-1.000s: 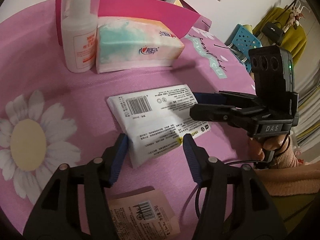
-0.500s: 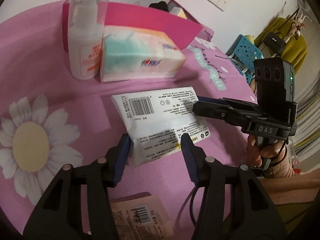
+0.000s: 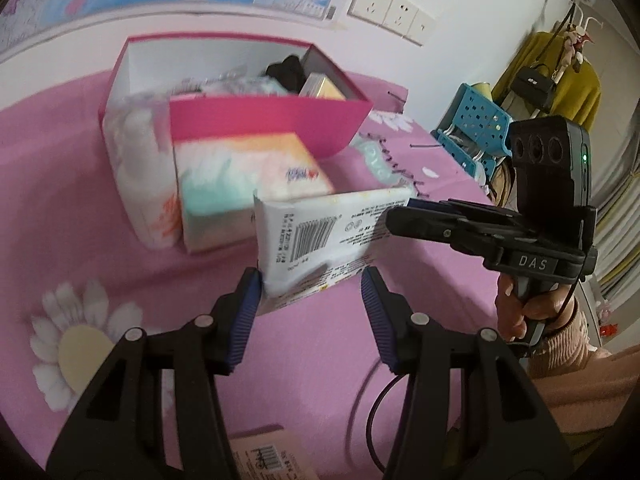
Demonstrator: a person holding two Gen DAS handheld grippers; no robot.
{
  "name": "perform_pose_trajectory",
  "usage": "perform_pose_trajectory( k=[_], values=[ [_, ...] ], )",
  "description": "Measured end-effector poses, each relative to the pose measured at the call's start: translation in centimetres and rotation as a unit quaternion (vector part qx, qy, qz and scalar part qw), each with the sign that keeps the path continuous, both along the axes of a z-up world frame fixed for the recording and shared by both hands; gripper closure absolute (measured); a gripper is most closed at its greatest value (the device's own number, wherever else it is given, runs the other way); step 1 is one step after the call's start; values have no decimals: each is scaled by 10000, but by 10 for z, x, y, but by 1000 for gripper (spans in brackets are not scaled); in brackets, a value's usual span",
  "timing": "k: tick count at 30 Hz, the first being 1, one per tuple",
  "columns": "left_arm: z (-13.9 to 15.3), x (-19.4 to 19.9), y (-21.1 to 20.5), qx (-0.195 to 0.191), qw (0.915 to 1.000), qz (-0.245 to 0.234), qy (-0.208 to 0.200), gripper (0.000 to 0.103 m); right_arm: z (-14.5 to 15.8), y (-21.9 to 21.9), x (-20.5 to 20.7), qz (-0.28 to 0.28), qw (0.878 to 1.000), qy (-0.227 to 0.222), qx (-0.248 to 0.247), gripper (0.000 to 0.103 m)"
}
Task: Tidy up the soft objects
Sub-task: 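Lift the wet-wipe packet and carry it over the pink box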
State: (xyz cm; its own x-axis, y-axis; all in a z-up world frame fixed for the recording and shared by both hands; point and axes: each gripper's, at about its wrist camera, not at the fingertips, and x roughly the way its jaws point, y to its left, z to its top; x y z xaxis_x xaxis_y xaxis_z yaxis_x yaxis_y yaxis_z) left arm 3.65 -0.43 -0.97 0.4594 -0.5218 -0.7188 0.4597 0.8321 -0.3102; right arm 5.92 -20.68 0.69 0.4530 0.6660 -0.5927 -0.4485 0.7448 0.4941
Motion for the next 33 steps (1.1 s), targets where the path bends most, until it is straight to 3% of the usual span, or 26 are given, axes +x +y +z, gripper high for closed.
perform_pose_trajectory(
  k=[13, 33],
  values=[
    [30, 25, -20, 30, 9992, -98, -391, 49, 30, -18, 20, -273, 9989, -379, 0, 78],
    [55, 65, -34, -19, 9982, -5, -607, 49, 55, -30, 61, -474, 9970, -616, 12, 78]
  ],
)
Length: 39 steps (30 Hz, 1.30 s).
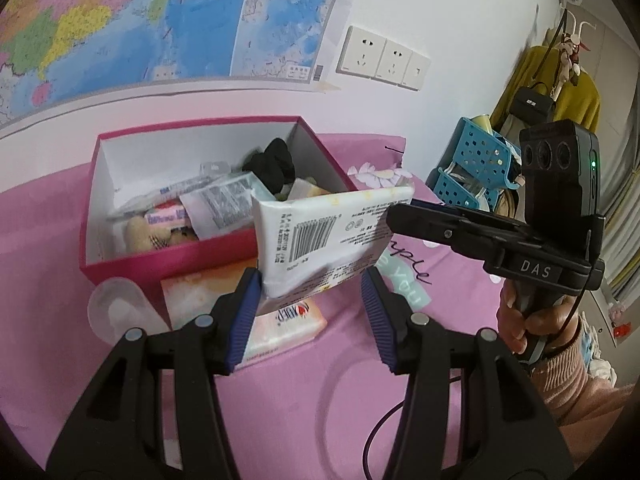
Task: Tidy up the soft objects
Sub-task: 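Lift the wet-wipe packet and carry it over the pink box, then open the right gripper to drop the packet into the box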
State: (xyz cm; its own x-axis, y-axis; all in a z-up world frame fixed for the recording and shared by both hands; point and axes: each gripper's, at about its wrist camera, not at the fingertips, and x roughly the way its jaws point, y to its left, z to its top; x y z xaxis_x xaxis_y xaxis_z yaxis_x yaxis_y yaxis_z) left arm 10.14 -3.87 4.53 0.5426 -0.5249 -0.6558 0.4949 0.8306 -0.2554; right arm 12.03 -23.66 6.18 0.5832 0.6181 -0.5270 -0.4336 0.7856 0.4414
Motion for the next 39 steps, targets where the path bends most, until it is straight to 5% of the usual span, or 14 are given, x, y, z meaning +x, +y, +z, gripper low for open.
perform_pose_trajectory(
  k=[22, 39],
  values=[
    [18, 48, -10, 112, 9997, 197, -114, 49, 22, -4, 48, -150, 9995, -284, 58, 78],
    [13, 98, -22, 226, 9989, 387, 137, 49, 5, -8, 100, -393, 9992, -67, 7, 78]
  ],
)
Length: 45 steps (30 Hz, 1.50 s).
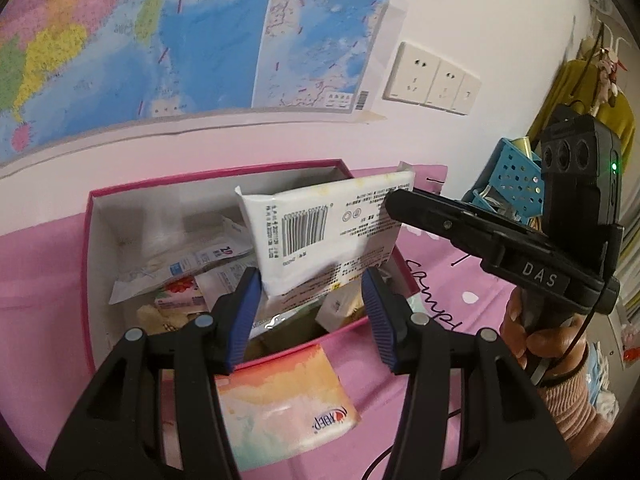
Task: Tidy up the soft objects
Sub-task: 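Open the right gripper to drop the packet into the box, then move the right gripper to the pink spout pouch and grasp it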
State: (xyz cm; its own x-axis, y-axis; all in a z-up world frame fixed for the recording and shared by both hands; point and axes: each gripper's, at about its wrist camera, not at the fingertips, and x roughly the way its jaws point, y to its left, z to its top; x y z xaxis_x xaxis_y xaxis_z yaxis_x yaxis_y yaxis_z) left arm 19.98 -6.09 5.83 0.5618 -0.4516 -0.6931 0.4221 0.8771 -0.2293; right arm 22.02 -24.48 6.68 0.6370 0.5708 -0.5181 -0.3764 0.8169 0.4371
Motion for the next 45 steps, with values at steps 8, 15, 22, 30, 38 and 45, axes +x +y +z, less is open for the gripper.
perform_pose_trajectory(
  k=[8, 15, 22, 30, 38, 45],
  values=[
    [-15, 28, -7, 54, 9995, 224, 236, 49, -17, 0, 20, -137, 9996, 204, -100, 78],
    [-28, 42, -10, 35, 9983, 322, 489, 49, -26, -2, 30, -235, 9990, 315, -217, 78],
    [-33, 52, -11, 9, 9967, 413, 693, 49, -28, -1, 29, -538, 9974, 271, -396, 76],
    [-21, 32, 0, 73, 9981, 454, 413, 49, -22, 0, 6, -532, 9971, 94, -537, 72],
    [22, -44, 28, -164, 9986, 105, -499, 49, -7, 4, -48, 25, 9994, -105, -316, 67],
    [15, -110, 73, -153, 9975, 157, -676, 49, -15, 21, -106, 879, 9961, 104, -42, 60]
  ],
)
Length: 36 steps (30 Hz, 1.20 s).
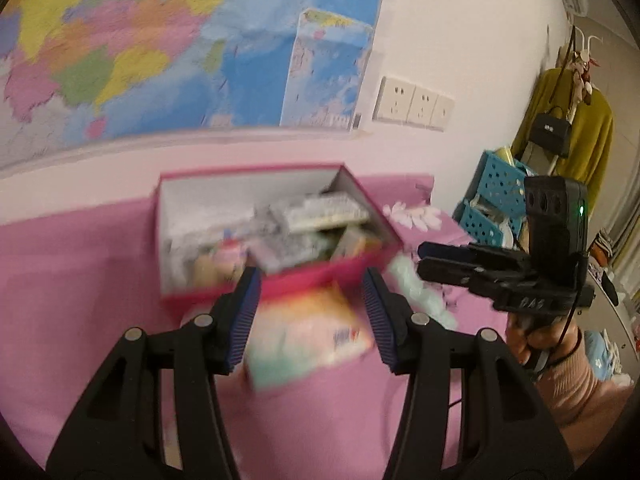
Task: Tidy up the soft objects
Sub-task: 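Move the right gripper to the pink spout pouch and grasp it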
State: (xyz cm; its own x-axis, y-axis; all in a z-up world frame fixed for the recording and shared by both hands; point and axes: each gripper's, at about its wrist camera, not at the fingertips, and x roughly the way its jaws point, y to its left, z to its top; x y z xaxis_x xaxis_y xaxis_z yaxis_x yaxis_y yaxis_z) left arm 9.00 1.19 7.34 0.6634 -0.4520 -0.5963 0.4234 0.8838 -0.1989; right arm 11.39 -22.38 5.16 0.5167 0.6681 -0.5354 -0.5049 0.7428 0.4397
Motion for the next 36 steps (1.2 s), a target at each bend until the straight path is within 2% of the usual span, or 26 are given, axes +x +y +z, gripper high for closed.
perform_pose_trajectory(
  k=[4, 9, 14, 19, 26, 28, 31, 36],
  values=[
    [-31, -29, 27, 104, 9991, 163, 368, 49, -14, 18, -27, 502, 9984, 238, 60, 59],
    [-63, -60, 50, 193, 9964, 314, 768, 49, -37, 55, -54, 1204, 9906, 639, -86, 59],
    [-95, -89, 70, 193, 9904, 565, 1246, 49, -62, 93, -77, 1873, 9767, 1031, -185, 59],
    [-108, -115, 86, 64, 9866, 562, 1532, 49, -82, 119, -100, 2324, 9621, 1411, -188, 59],
    [-136, -135, 81, 72, 9779, 452, 2042, 48, -98, 137, -115, 2534, 9516, 1736, -122, 59],
    [-137, -141, 77, 182, 9793, 405, 1975, 48, -100, 140, -116, 2531, 9515, 1745, -129, 59],
    [-137, -144, 72, 99, 9792, 258, 2012, 48, -103, 142, -116, 2461, 9532, 1749, -126, 59],
    [-137, -139, 56, 126, 9797, 178, 1991, 48, -106, 133, -113, 2175, 9614, 1674, -187, 72]
  ],
)
